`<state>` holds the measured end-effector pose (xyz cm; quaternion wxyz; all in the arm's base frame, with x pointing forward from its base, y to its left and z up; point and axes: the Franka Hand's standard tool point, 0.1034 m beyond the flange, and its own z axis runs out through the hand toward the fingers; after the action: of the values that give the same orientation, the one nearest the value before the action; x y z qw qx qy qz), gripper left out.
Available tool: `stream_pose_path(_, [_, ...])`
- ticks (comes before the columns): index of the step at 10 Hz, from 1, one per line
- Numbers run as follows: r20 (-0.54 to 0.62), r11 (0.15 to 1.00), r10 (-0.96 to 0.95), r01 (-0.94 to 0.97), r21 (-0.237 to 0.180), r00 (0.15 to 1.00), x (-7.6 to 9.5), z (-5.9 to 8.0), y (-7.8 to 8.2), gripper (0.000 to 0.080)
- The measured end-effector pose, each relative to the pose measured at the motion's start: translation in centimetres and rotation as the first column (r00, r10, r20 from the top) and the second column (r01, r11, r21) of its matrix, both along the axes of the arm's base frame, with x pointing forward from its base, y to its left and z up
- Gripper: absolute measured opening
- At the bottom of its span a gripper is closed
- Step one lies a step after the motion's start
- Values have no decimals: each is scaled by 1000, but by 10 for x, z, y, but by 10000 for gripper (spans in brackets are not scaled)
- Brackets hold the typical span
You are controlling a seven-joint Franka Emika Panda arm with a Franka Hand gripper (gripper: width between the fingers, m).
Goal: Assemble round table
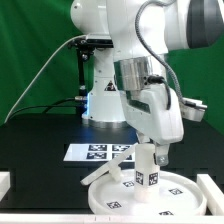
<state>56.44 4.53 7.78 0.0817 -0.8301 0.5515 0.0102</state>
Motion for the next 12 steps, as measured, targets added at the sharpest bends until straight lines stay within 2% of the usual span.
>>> stream_pose_path(1, [18,993,114,-114,-12,993,2,1,-2,649])
stream_pose_path(3, [19,993,114,-114,-13,993,1,0,-2,649])
stream_pose_path(5, [7,995,100,-100,-10,995,-2,-2,-4,409])
stream_pose_path(8, [-22,997,-83,83,5,996,-1,-2,-3,409])
stream_pose_path(12, [-61,932,-361,363,14,931,-1,-3,-3,409])
